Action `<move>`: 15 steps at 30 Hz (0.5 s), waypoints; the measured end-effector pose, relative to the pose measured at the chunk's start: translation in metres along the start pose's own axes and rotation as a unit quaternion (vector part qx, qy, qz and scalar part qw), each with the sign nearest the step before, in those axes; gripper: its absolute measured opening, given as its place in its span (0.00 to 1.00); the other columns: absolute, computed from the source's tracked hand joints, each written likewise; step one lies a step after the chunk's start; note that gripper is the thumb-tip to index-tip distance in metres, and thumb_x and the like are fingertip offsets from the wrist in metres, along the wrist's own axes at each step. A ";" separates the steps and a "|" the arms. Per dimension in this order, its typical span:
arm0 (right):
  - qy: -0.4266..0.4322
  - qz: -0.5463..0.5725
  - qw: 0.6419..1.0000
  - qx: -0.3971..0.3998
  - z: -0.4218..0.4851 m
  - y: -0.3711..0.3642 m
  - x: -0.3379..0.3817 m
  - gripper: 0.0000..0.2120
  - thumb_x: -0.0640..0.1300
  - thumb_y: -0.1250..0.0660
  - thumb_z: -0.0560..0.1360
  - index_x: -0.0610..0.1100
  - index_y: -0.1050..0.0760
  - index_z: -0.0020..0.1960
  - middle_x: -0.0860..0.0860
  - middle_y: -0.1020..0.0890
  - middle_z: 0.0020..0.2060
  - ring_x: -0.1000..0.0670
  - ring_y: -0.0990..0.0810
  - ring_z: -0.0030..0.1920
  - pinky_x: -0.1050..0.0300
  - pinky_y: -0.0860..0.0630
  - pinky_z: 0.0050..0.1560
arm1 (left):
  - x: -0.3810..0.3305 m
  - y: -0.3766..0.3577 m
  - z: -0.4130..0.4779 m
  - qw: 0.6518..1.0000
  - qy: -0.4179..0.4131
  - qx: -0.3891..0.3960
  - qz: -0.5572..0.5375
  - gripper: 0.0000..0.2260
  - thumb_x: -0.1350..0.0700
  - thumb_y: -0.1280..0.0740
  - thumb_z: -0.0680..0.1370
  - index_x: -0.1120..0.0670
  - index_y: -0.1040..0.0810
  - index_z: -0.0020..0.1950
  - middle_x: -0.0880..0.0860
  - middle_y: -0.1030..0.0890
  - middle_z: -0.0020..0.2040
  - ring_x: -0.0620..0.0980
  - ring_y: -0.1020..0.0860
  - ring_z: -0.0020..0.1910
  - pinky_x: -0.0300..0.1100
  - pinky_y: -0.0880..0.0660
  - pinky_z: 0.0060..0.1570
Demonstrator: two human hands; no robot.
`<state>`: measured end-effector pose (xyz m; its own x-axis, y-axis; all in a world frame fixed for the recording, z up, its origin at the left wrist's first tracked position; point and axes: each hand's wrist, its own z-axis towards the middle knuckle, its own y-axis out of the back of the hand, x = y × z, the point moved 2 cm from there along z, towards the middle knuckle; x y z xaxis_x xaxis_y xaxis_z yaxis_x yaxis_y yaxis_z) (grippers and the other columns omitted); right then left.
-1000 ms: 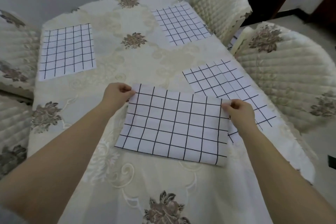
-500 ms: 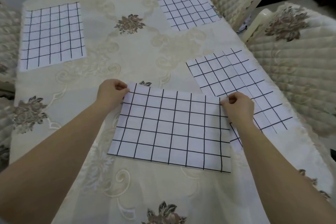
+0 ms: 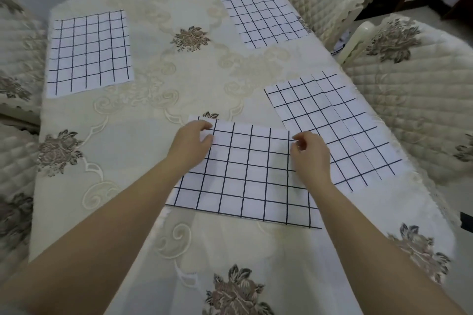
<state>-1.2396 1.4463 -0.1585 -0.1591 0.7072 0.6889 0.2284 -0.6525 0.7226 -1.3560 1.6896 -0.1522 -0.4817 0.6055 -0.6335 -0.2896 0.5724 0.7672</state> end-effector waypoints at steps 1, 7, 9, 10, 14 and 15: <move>0.012 0.004 1.000 0.012 -0.009 -0.005 0.005 0.09 0.40 0.37 0.76 0.43 0.23 0.55 0.49 0.23 0.48 0.49 0.24 0.49 0.58 0.30 0.47 | -0.005 -0.008 -0.009 1.000 -0.008 0.015 -0.002 0.13 0.58 0.36 0.78 0.57 0.23 0.62 0.54 0.21 0.61 0.53 0.25 0.60 0.40 0.33 0.59; 0.095 -0.030 0.993 0.068 -0.065 -0.044 0.024 0.11 0.38 0.39 0.76 0.40 0.25 0.57 0.48 0.23 0.55 0.48 0.28 0.59 0.57 0.29 0.54 | -0.022 -0.061 -0.068 0.988 -0.137 0.065 0.038 0.17 0.60 0.43 0.79 0.62 0.25 0.65 0.59 0.25 0.67 0.58 0.30 0.69 0.45 0.39 0.70; 0.120 -0.042 0.989 0.075 -0.082 -0.056 0.028 0.13 0.37 0.41 0.75 0.38 0.25 0.58 0.46 0.23 0.58 0.46 0.29 0.61 0.57 0.32 0.60 | -0.024 -0.075 -0.081 0.982 -0.152 0.078 0.081 0.22 0.56 0.48 0.79 0.62 0.29 0.70 0.59 0.30 0.72 0.57 0.36 0.74 0.48 0.45 0.73; 0.129 -0.057 0.987 0.079 -0.089 -0.062 0.029 0.15 0.38 0.43 0.75 0.37 0.25 0.59 0.44 0.23 0.60 0.45 0.29 0.63 0.56 0.33 0.65 | -0.023 -0.080 -0.087 0.976 -0.150 0.089 0.128 0.23 0.54 0.50 0.80 0.60 0.34 0.73 0.56 0.36 0.75 0.55 0.42 0.76 0.49 0.50 0.75; 0.133 -0.169 0.974 0.072 -0.105 -0.084 0.024 0.24 0.45 0.50 0.77 0.38 0.28 0.67 0.42 0.26 0.68 0.42 0.31 0.70 0.48 0.41 0.74 | -0.010 -0.091 -0.105 0.953 -0.127 0.090 0.260 0.29 0.48 0.58 0.77 0.58 0.44 0.77 0.55 0.45 0.79 0.52 0.54 0.78 0.55 0.59 0.75; 0.128 -0.187 0.970 0.082 -0.108 -0.087 0.023 0.25 0.46 0.52 0.78 0.39 0.31 0.70 0.42 0.30 0.71 0.42 0.34 0.73 0.47 0.44 0.75 | -0.007 -0.091 -0.108 0.950 -0.121 0.084 0.275 0.29 0.48 0.57 0.77 0.58 0.42 0.77 0.56 0.43 0.78 0.53 0.52 0.78 0.55 0.57 0.75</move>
<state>-1.3671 1.4899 -0.1999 -0.4888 0.7820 0.3868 0.2559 -0.2953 0.9205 -1.4156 1.5738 -0.2071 -0.3113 0.9366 -0.1610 0.0975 0.2001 0.9749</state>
